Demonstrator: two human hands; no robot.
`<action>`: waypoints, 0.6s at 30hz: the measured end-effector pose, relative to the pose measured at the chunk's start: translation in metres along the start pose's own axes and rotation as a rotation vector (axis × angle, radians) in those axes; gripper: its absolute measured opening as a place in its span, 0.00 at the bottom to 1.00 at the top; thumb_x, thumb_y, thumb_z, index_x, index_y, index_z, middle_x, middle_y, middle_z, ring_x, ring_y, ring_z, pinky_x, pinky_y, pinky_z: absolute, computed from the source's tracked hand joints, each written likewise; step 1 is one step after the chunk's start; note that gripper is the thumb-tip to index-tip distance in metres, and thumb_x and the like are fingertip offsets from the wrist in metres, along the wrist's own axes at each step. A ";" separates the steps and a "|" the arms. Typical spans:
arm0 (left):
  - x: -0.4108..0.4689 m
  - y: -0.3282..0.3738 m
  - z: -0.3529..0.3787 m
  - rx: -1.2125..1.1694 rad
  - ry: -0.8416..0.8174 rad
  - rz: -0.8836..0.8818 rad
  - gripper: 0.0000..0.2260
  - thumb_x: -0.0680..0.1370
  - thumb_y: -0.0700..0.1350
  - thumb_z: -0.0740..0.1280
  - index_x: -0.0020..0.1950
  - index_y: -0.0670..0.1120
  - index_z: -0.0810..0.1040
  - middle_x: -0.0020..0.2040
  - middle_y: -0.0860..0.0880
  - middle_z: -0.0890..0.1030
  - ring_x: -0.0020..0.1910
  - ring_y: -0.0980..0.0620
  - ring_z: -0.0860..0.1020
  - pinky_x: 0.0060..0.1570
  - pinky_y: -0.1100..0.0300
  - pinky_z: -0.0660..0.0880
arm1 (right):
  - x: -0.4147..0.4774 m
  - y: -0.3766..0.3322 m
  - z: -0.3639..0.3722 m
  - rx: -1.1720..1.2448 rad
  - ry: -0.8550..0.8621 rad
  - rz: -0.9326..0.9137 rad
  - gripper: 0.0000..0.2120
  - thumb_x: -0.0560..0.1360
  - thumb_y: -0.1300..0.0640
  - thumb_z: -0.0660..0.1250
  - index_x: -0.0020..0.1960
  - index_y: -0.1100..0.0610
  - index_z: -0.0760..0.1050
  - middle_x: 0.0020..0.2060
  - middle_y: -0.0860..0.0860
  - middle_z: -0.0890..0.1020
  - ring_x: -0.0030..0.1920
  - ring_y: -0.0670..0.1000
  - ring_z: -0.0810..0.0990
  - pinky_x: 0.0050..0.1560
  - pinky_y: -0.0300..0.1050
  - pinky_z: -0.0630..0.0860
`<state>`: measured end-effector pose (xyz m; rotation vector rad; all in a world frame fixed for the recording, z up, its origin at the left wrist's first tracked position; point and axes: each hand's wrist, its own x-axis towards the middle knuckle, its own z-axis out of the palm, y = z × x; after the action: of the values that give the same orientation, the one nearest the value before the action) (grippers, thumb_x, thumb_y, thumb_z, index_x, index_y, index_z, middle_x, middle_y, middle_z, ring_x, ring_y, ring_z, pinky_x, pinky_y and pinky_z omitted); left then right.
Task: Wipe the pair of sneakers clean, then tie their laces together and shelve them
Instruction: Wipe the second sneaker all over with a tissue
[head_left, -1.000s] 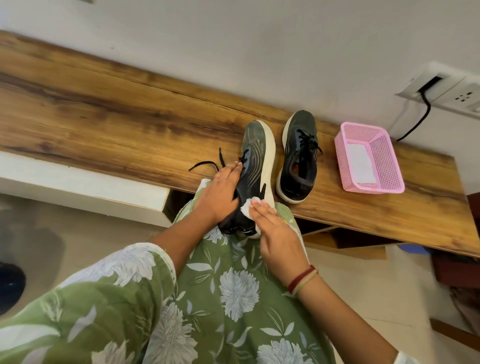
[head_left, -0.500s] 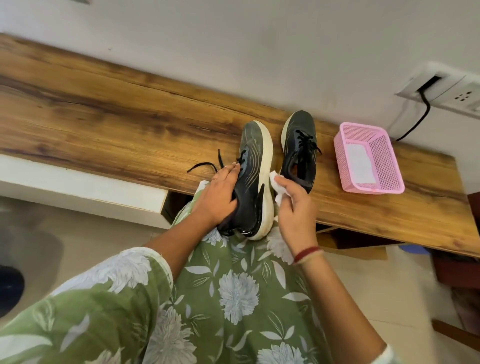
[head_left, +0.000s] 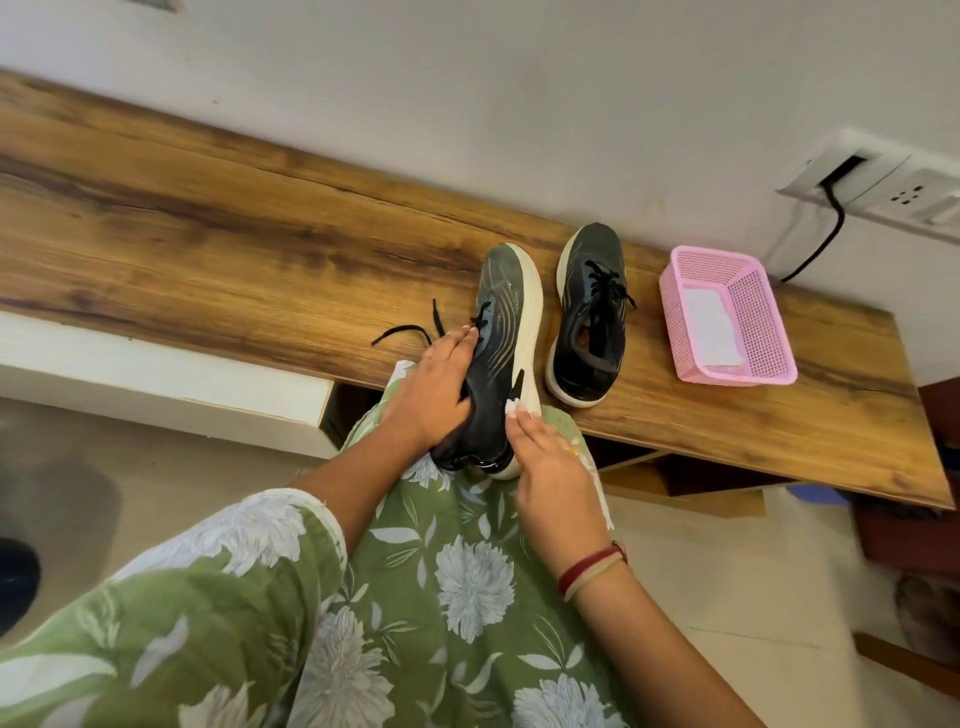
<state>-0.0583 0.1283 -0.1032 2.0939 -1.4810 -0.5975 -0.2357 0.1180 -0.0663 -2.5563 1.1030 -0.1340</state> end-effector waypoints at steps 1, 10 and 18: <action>0.000 0.000 0.000 0.004 -0.001 -0.002 0.31 0.76 0.40 0.63 0.77 0.42 0.55 0.76 0.44 0.59 0.75 0.46 0.57 0.74 0.54 0.56 | -0.005 0.000 0.001 -0.017 -0.005 -0.015 0.29 0.68 0.73 0.64 0.68 0.60 0.70 0.66 0.56 0.73 0.66 0.56 0.72 0.69 0.49 0.54; 0.001 0.000 0.001 -0.013 0.001 -0.041 0.32 0.77 0.41 0.63 0.78 0.44 0.53 0.77 0.45 0.58 0.75 0.46 0.56 0.74 0.55 0.55 | -0.002 -0.005 -0.043 0.529 -0.037 0.250 0.17 0.78 0.67 0.59 0.62 0.54 0.76 0.52 0.48 0.80 0.32 0.37 0.73 0.33 0.27 0.71; 0.002 -0.004 0.004 -0.038 0.007 -0.042 0.30 0.78 0.44 0.62 0.78 0.43 0.55 0.76 0.45 0.59 0.75 0.46 0.58 0.72 0.54 0.58 | 0.065 -0.013 -0.015 0.070 0.093 0.095 0.21 0.78 0.64 0.59 0.70 0.58 0.68 0.58 0.58 0.79 0.56 0.57 0.79 0.56 0.49 0.75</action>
<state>-0.0571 0.1266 -0.1087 2.1008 -1.4146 -0.6287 -0.1850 0.0755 -0.0512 -2.4522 1.2294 -0.2650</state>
